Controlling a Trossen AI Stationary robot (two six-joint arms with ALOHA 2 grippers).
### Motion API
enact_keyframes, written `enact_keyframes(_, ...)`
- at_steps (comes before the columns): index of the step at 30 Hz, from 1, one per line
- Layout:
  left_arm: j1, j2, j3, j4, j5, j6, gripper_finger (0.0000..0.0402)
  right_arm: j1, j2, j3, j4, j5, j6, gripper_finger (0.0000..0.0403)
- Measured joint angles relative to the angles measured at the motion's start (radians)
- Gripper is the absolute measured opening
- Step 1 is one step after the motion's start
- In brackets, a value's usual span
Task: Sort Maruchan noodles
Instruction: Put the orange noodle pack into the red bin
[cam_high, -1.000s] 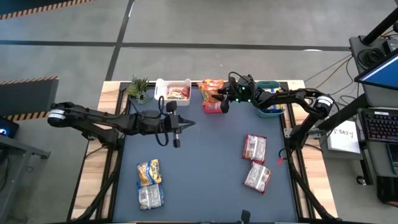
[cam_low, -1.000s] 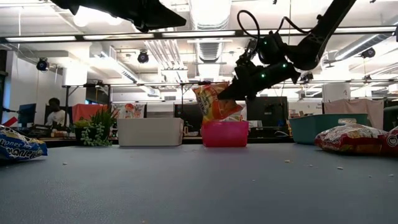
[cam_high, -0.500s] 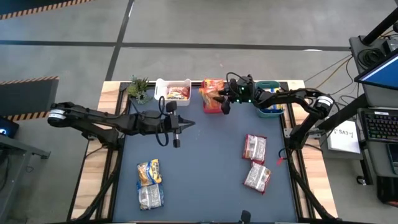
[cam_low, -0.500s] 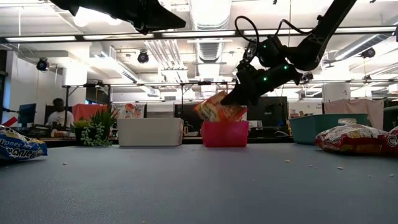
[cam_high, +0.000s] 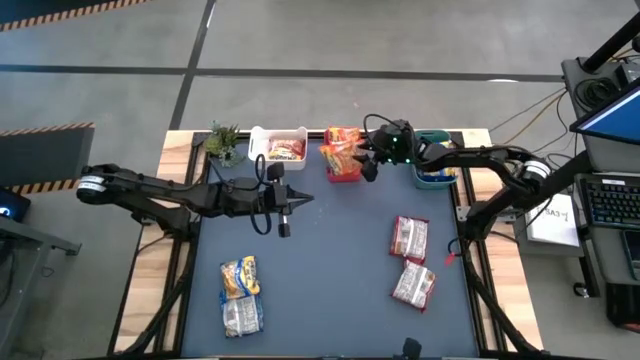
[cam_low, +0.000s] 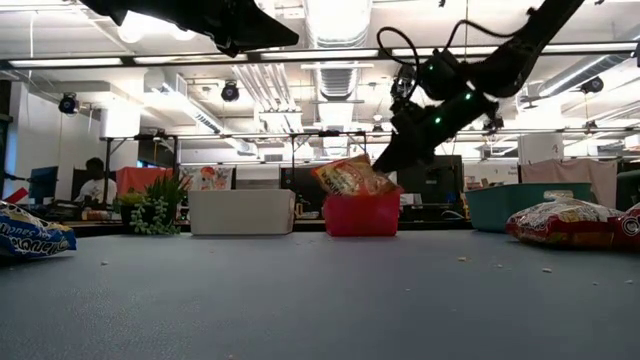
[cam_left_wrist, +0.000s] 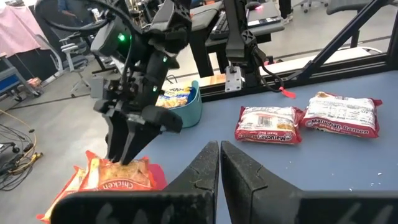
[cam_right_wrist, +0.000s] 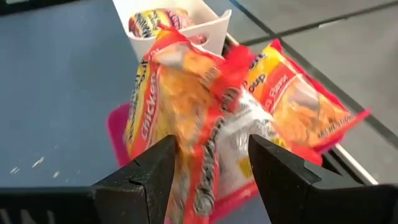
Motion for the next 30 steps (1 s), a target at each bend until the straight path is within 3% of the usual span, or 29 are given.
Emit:
enact_keyframes(8, 0.0, 0.026, -0.001, 0.009, 0.0, 0.0, 0.0, 0.0, -0.104, 0.0, -0.195, 0.032, 0.0, 0.0153)
enact_keyframes(19, 0.0, 0.076, -0.001, 0.057, 0.0, 0.0, 0.0, 0.044, -0.001, -0.008, -0.153, 0.034, 0.039, 0.0055)
enact_keyframes(25, 0.0, 0.072, -0.001, 0.054, 0.0, 0.0, 0.0, 0.053, 0.039, -0.009, -0.149, 0.034, 0.041, 0.0025)
enact_keyframes(30, 0.0, 0.072, -0.001, 0.05, 0.0, 0.0, 0.0, 0.053, -0.01, 0.0, -0.192, 0.08, 0.023, 0.0016)
